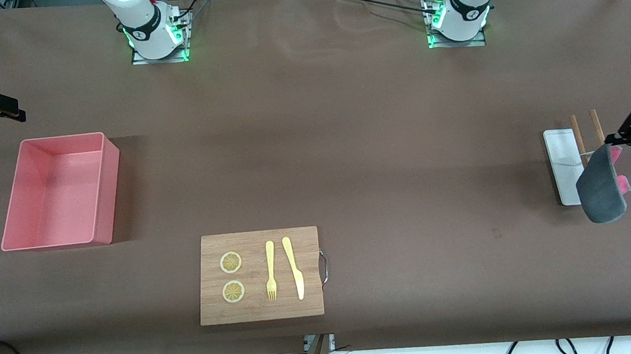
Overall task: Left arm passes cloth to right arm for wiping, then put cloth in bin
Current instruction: 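Lift the cloth with the left gripper while the right gripper reaches out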
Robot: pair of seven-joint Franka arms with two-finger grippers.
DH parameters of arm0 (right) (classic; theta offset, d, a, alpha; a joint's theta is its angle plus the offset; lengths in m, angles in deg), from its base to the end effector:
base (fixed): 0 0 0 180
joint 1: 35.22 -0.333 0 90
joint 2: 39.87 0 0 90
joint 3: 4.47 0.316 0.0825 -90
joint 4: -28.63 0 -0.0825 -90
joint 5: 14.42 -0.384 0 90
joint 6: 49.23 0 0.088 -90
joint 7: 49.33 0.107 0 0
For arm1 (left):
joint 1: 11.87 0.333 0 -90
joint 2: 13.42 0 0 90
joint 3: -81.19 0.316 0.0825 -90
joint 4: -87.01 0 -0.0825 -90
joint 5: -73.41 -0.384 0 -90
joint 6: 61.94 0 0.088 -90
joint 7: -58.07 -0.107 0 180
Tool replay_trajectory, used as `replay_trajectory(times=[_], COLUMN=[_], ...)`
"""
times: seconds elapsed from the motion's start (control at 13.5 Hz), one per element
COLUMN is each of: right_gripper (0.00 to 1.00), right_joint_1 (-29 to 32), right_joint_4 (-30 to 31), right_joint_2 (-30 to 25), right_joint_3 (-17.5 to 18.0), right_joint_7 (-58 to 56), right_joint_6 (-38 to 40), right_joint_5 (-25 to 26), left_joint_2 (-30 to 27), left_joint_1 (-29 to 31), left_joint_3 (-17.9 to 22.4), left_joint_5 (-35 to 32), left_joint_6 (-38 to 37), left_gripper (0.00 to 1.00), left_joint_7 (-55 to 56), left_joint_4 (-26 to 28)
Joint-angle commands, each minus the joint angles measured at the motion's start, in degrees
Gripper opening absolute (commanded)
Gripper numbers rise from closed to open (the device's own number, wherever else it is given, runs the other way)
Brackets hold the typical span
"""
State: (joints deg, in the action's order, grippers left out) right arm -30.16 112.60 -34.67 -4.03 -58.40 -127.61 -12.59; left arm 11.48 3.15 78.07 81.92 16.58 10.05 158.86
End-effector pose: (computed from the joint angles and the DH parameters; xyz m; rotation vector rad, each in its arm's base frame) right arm 0.5578 -0.0492 0.6068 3.1168 0.1157 -0.2982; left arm 0.6375 0.1230 0.4946 2.6806 -0.8813 -0.2683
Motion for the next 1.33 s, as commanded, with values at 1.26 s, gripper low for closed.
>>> replay_trajectory(times=[1.26], right_gripper=[1.00], right_joint_1=[-15.06], right_joint_4=[-0.83], right_joint_2=[15.97], right_joint_3=[1.49], right_joint_7=[24.60], right_joint_6=[-16.34], right_joint_5=[-7.98], left_joint_2=[1.37], left_joint_1=[-29.52], left_joint_3=[0.40], left_joint_5=[32.60], left_joint_6=[9.18], left_gripper=[0.00], left_joint_7=[32.66], left_joint_4=[0.22])
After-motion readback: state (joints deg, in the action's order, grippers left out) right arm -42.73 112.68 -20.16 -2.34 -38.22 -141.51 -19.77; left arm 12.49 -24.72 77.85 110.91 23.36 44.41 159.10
